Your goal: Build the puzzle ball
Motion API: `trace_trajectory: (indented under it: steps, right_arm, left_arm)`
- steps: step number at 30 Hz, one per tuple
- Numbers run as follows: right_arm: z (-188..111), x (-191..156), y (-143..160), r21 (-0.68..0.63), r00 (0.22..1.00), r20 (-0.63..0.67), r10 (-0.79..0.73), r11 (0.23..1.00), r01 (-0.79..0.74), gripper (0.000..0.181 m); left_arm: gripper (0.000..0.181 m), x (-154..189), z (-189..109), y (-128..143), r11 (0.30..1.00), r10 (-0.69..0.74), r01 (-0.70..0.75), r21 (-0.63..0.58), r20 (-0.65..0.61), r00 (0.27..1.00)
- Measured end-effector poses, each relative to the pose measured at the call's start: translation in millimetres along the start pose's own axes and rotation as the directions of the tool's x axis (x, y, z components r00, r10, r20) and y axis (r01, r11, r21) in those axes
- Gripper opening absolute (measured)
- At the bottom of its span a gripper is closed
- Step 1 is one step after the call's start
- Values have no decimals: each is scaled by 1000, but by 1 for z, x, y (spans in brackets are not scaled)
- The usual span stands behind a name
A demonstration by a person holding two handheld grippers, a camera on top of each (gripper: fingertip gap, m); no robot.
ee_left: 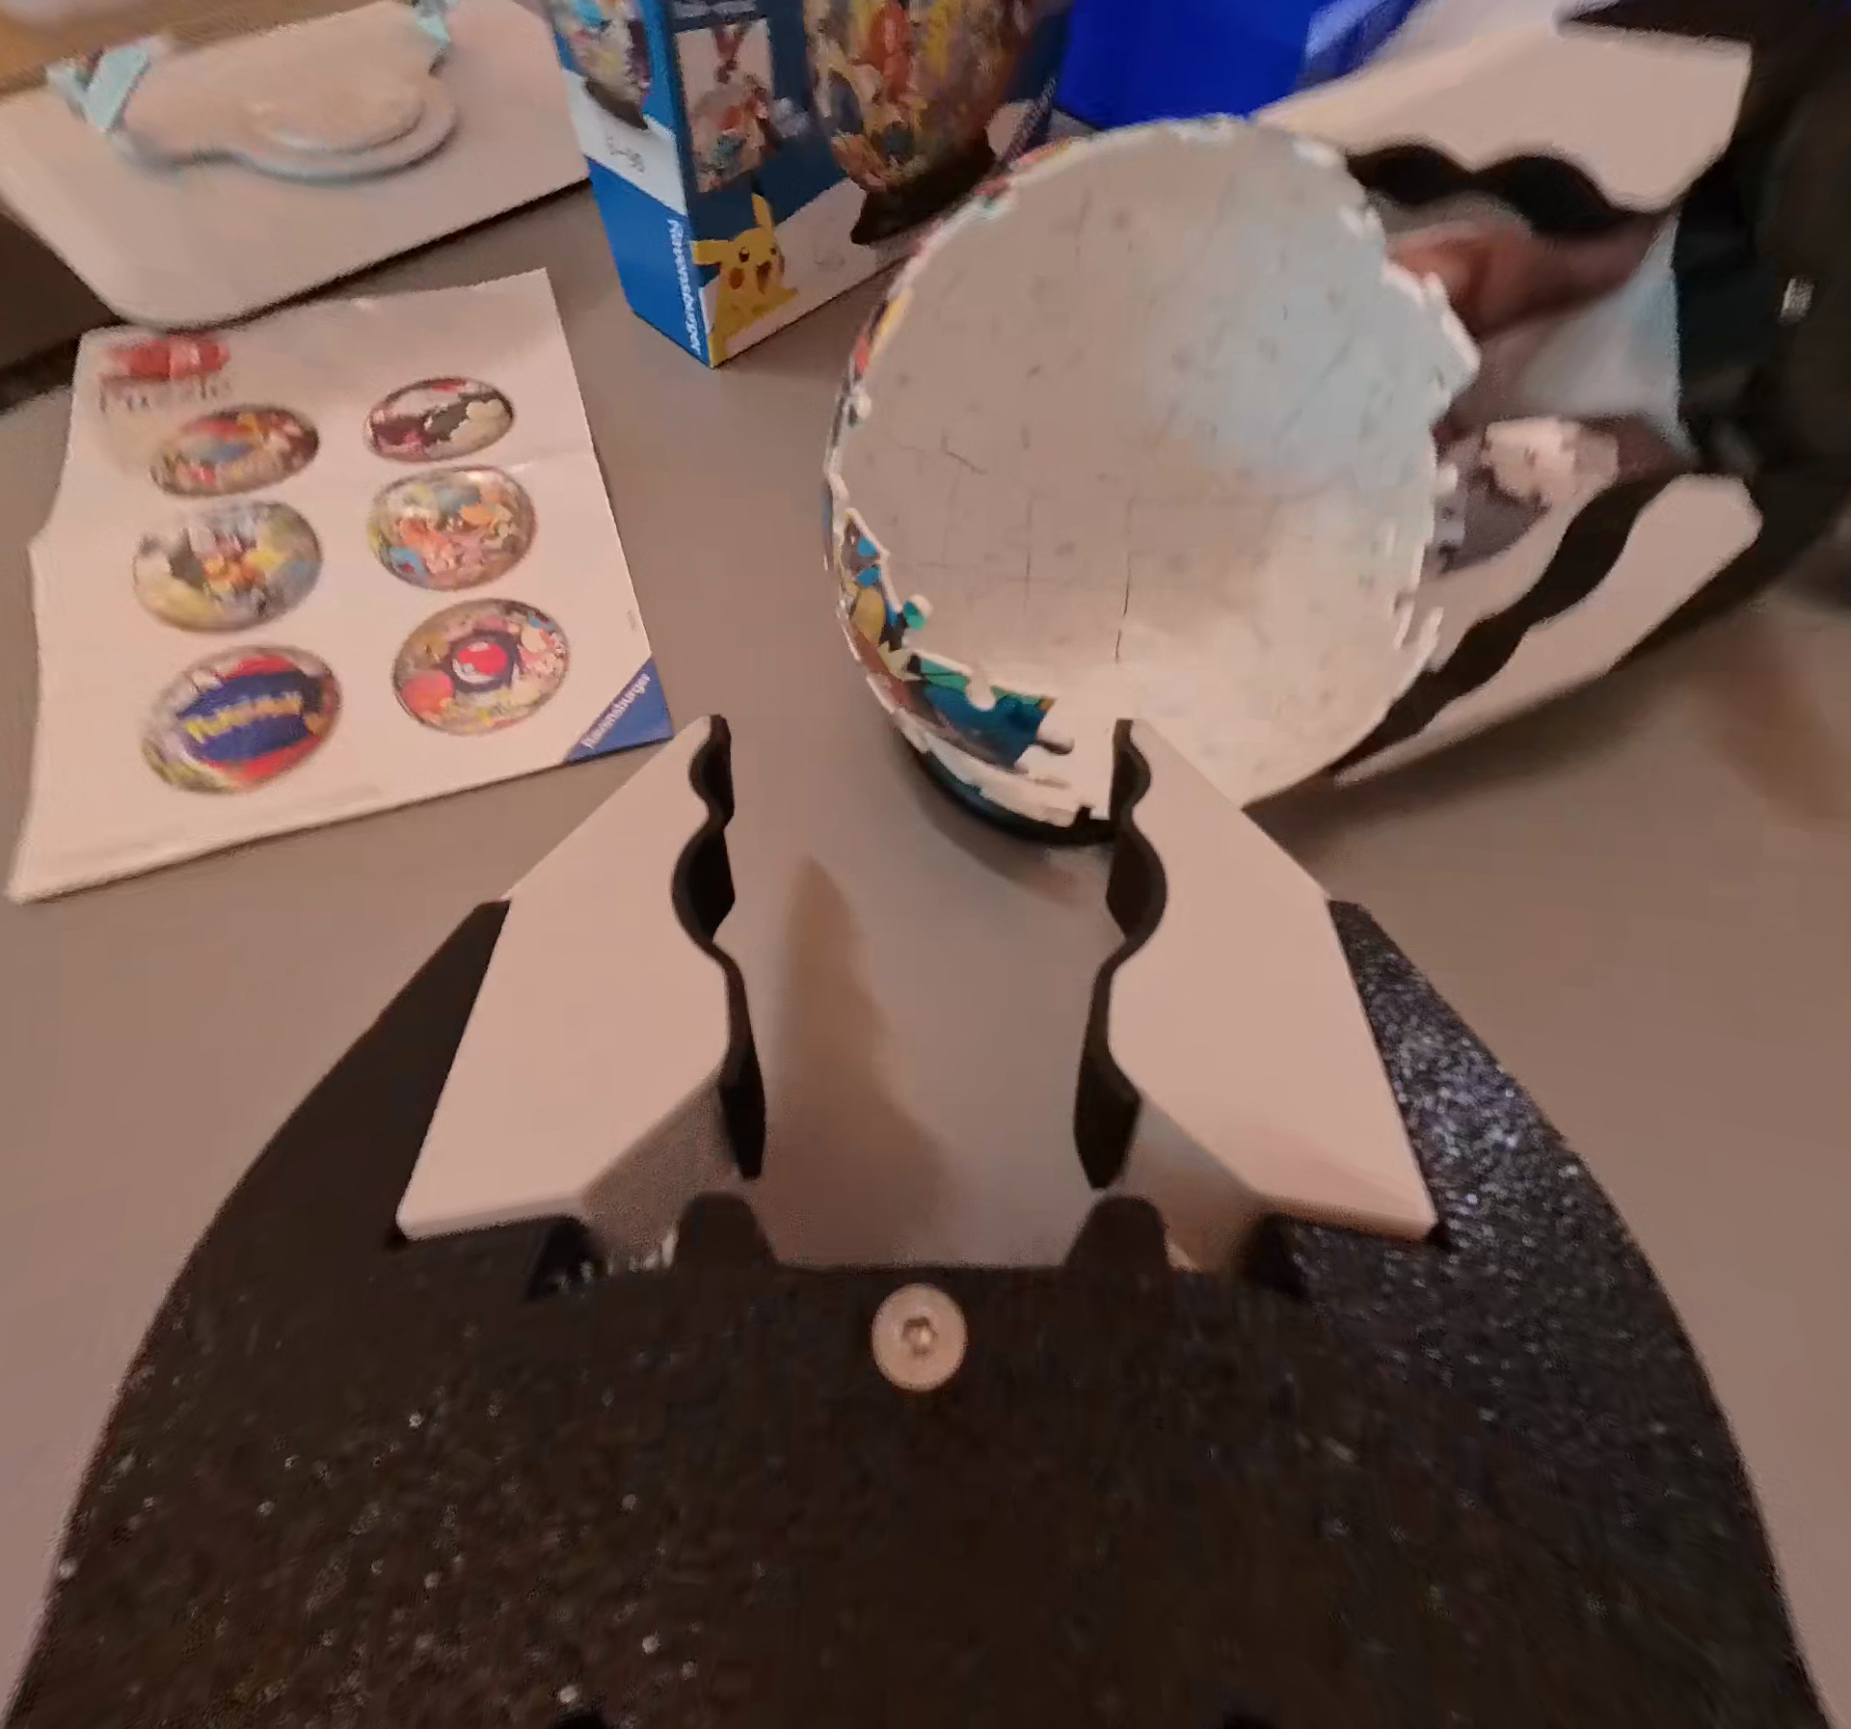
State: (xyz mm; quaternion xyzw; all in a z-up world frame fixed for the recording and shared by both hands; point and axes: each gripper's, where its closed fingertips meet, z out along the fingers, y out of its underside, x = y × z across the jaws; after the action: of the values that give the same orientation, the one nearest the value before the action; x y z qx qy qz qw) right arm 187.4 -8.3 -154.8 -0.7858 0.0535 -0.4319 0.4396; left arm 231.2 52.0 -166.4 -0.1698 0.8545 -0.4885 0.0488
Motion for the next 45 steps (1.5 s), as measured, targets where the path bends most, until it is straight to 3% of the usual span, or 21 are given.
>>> trace_trajectory:
  steps: [4,7,13,18,23,28,34,41,45]
  right_arm:
    - [-1,-3,-4,-14,999,-28,21,1000,-21,131]
    - [-1,-6,-7,-29,998,-43,44,999,-45,133]
    - [-5,-14,-10,-54,999,-15,41,998,-42,135]
    - [-16,7,-2,-37,988,62,142,990,-140,131]
    - [3,2,16,-72,909,307,281,959,-273,129]
    - [23,-3,14,-55,858,393,332,940,-338,129]
    - [15,-7,16,-100,873,333,356,934,-343,120]
    - [7,-11,20,-100,888,295,354,935,-340,127]
    - [12,0,16,-39,878,308,367,927,-374,131]
  left_arm:
    - [74,6,2,-2,975,-222,222,25,26,975]
    - [64,0,7,8,954,-298,298,15,106,949]
    - [50,-14,7,21,966,-236,255,-47,247,940]
    - [54,-24,2,18,981,-138,173,-88,309,941]
    - [52,-25,9,17,982,-94,142,-122,336,937]
    - [42,-28,12,15,985,-78,127,-116,358,931]
    - [45,-29,13,13,988,-59,104,-118,333,941]
    - [49,-22,-22,3,991,-117,106,82,148,982]
    - [74,-7,-36,31,995,-92,93,28,-39,995]
